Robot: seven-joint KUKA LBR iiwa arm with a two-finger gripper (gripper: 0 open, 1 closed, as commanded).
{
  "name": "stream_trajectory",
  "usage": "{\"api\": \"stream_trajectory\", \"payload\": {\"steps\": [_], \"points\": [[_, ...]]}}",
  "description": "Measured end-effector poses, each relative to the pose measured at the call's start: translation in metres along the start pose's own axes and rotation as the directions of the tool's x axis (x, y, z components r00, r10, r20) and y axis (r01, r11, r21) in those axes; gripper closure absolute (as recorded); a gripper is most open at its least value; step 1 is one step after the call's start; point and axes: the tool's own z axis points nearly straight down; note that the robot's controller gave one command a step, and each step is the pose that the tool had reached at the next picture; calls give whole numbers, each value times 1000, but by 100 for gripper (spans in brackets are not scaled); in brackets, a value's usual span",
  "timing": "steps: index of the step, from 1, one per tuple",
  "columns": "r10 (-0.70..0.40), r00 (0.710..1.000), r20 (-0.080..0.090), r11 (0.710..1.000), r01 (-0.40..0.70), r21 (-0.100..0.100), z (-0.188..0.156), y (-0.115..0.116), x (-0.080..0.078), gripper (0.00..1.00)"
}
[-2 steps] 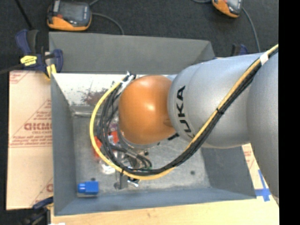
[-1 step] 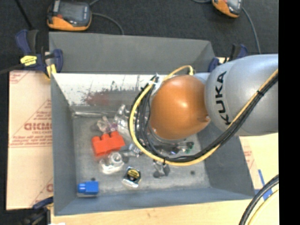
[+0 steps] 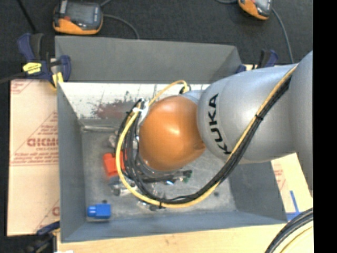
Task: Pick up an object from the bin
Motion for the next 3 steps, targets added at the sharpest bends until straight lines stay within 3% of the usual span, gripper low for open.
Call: {"api": "stream_trajectory", "payload": {"steps": [1,2,3], "points": [[-137,990,7,990,137,7,-55,22,-78,0],[-356,935,-3,935,356,-1,-10,40,-59,0],[-392,920,1,920,392,2,78,7,-19,0]]}}
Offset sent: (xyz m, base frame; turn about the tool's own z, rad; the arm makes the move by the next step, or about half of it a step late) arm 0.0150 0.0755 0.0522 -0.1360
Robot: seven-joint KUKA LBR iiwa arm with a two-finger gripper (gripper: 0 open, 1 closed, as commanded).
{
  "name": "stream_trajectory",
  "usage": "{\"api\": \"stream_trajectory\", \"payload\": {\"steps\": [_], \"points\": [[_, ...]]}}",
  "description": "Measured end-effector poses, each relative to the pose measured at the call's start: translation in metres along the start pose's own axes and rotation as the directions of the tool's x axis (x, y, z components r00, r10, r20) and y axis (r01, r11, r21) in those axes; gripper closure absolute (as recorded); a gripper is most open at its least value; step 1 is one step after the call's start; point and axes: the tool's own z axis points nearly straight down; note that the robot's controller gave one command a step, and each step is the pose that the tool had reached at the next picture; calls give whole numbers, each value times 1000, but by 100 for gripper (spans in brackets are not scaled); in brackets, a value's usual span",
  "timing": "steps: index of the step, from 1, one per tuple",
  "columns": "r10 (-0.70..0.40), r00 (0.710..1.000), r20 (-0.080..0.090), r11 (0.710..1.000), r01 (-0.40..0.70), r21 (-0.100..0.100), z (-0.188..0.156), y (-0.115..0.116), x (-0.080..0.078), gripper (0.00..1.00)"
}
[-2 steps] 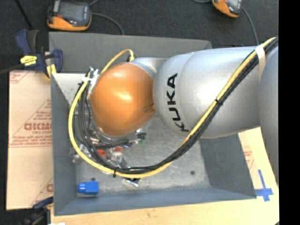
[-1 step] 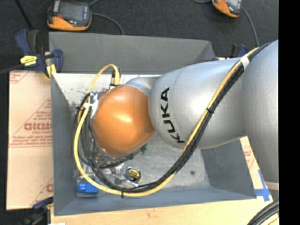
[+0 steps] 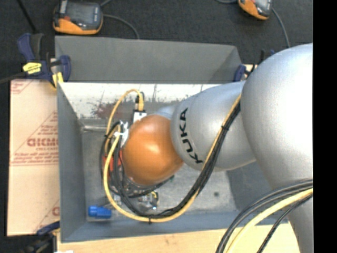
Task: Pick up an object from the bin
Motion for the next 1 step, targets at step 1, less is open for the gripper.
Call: {"api": "stream_trajectory", "payload": {"steps": [1], "points": [[127,992,4,992,-127,11,-116,-75,-39,0]]}}
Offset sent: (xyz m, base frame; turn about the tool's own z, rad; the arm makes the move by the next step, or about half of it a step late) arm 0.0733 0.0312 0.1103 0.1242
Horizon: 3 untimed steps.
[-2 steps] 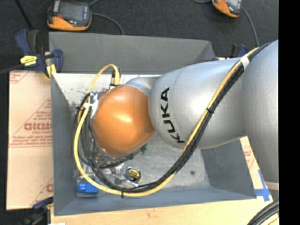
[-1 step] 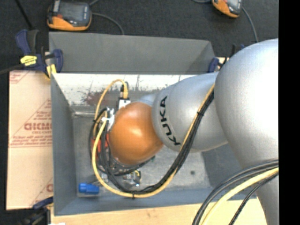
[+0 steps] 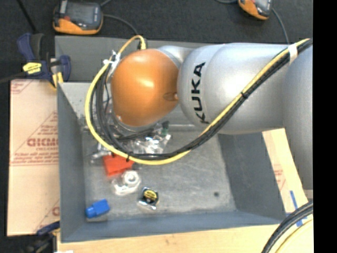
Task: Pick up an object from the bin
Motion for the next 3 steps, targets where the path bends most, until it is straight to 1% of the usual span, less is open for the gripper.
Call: {"api": "stream_trajectory", "payload": {"steps": [1,2,3], "points": [[705,709,-11,709,-705,-2,28,-14,2,0],[626,779,-14,779,-626,-3,117,-65,54,0],[625,781,-2,781,-625,0,109,-68,49,100]]}}
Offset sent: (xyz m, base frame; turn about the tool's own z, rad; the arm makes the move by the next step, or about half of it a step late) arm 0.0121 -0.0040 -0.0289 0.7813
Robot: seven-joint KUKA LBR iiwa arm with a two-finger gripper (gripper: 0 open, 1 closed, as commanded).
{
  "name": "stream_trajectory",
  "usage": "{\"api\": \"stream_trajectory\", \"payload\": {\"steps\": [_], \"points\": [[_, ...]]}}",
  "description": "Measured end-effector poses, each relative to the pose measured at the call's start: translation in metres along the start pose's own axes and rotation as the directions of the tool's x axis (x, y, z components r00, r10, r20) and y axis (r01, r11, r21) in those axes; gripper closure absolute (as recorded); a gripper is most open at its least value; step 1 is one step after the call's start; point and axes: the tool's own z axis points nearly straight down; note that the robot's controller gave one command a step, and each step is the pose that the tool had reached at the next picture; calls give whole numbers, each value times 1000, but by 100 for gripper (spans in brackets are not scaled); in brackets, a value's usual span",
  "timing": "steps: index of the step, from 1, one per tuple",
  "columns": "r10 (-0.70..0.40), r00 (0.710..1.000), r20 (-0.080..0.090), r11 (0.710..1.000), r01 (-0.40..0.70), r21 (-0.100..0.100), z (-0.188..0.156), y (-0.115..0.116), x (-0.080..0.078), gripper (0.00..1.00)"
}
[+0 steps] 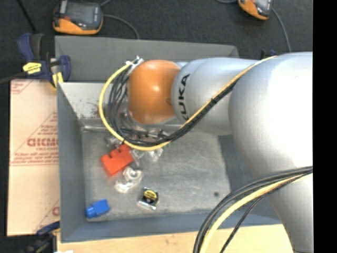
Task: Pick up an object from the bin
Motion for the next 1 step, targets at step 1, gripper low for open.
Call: {"api": "stream_trajectory", "payload": {"steps": [1], "points": [[-16,1000,3,1000,16,2,-77,0,-36,100]]}}
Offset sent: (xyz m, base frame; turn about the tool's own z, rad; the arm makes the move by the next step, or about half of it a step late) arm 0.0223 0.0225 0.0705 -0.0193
